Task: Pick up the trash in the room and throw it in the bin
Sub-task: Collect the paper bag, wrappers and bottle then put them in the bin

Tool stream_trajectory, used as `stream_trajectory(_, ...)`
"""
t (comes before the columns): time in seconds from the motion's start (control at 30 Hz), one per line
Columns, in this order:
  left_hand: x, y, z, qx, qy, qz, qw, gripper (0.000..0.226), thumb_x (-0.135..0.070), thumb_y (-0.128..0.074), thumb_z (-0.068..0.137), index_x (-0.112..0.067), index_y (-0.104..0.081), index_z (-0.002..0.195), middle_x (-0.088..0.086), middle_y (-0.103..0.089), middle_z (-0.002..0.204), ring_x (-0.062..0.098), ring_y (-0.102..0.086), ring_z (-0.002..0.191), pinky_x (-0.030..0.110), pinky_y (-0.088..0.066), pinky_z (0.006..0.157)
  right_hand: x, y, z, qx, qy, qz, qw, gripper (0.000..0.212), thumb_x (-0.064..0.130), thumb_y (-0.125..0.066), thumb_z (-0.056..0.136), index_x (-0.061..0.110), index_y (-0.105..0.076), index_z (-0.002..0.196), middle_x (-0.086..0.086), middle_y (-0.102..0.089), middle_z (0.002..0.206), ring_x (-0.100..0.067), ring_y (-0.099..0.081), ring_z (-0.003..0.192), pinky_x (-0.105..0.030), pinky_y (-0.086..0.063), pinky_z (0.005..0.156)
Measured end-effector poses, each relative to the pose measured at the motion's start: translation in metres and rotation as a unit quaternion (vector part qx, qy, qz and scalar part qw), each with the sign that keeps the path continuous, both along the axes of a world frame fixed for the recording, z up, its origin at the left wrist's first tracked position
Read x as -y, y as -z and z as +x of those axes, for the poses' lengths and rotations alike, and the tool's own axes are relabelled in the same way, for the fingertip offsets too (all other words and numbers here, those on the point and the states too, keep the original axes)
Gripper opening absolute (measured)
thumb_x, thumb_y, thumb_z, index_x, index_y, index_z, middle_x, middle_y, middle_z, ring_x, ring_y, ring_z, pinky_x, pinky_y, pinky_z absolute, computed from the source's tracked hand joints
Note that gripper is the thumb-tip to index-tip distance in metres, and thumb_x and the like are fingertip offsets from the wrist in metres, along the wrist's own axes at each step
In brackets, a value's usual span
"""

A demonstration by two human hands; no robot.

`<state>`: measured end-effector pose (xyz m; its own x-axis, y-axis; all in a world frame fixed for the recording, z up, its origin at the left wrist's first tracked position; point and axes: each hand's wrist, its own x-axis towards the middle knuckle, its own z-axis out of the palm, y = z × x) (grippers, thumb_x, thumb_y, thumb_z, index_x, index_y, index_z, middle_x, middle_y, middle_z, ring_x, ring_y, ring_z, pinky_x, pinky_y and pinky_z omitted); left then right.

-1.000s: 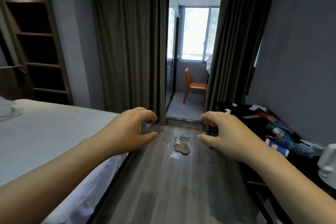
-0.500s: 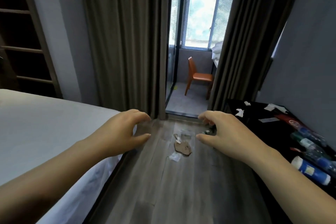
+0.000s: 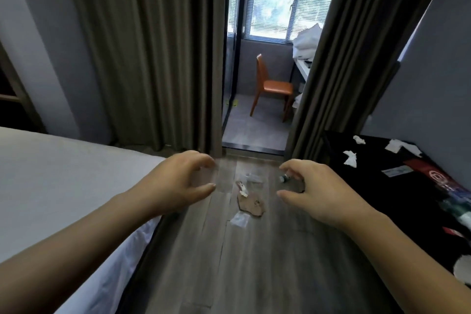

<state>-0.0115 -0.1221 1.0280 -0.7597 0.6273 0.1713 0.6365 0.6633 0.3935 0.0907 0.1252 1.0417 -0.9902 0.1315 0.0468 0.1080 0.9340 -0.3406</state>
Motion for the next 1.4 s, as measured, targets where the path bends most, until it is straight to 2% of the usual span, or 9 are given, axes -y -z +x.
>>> stream_trajectory(0.13,-0.034,0.014,-0.065,-0.004,0.009,-0.008,1.0,0.041,-0.042,-0.067,0.082,-0.028,-0.059,0.119,-0.009,-0.06,0.115,0.006,-0.056,0.102,0.03,-0.051,0.089,-0.035,0.018,-0.07,0.011,0.009,-0.015,1.0,0.056,0.042,-0.069,0.081,0.026,-0.05,0.132,0.008,-0.057,0.125,-0.011,-0.054,0.114,-0.034,-0.048,0.097)
stream_trajectory(0.47,-0.149,0.04,-0.235,0.013,0.006,-0.037,0.999,0.044,-0.042,-0.068,0.082,-0.023,-0.061,0.12,-0.007,-0.061,0.115,0.006,-0.058,0.099,0.028,-0.05,0.087,-0.155,0.052,-0.239,0.025,0.018,-0.036,0.999,0.052,0.042,-0.069,0.081,0.029,-0.052,0.128,0.01,-0.056,0.116,-0.009,-0.054,0.106,-0.028,-0.047,0.092)
stream_trajectory(0.7,-0.202,0.072,-0.334,0.058,0.008,-0.045,0.997,0.046,-0.042,-0.069,0.081,-0.024,-0.059,0.122,-0.008,-0.06,0.117,0.005,-0.058,0.101,0.028,-0.051,0.089,-0.206,0.081,-0.338,0.065,0.031,-0.032,0.997,0.053,0.045,-0.07,0.08,0.031,-0.052,0.128,0.011,-0.058,0.12,-0.006,-0.054,0.109,-0.027,-0.048,0.094)
stream_trajectory(0.8,-0.219,0.091,-0.39,0.068,0.013,-0.05,0.996,0.047,-0.045,-0.068,0.08,-0.025,-0.059,0.122,-0.009,-0.06,0.117,0.005,-0.058,0.101,0.03,-0.051,0.089,-0.222,0.099,-0.383,0.084,0.04,-0.035,0.995,0.054,0.045,-0.07,0.081,0.031,-0.051,0.129,0.01,-0.058,0.119,-0.007,-0.053,0.109,-0.027,-0.048,0.093)
stream_trajectory(0.93,-0.243,0.123,-0.47,0.084,0.037,-0.058,0.994,0.046,-0.046,-0.067,0.081,-0.027,-0.058,0.122,-0.011,-0.059,0.118,0.003,-0.056,0.102,0.024,-0.048,0.088,-0.236,0.127,-0.453,0.113,0.055,-0.034,0.991,0.055,0.047,-0.068,0.082,0.03,-0.05,0.131,0.009,-0.058,0.123,-0.009,-0.053,0.112,-0.032,-0.046,0.099)
stream_trajectory(1.17,-0.285,0.176,-0.61,0.143,0.074,-0.073,0.984,0.044,-0.044,-0.066,0.082,-0.025,-0.058,0.121,-0.009,-0.06,0.117,0.005,-0.057,0.103,0.022,-0.047,0.086,-0.261,0.172,-0.573,0.184,0.091,-0.052,0.977,0.051,0.039,-0.067,0.084,0.025,-0.052,0.13,0.005,-0.057,0.121,-0.01,-0.054,0.112,-0.026,-0.045,0.093)
stream_trajectory(1.4,-0.338,0.242,-0.691,0.21,0.093,-0.096,0.969,0.04,-0.04,-0.065,0.084,-0.028,-0.058,0.121,-0.009,-0.059,0.119,0.004,-0.056,0.106,0.021,-0.046,0.086,-0.3,0.239,-0.64,0.263,0.126,-0.059,0.955,0.047,0.04,-0.066,0.083,0.026,-0.053,0.126,0.004,-0.058,0.119,-0.012,-0.054,0.113,-0.027,-0.045,0.09)
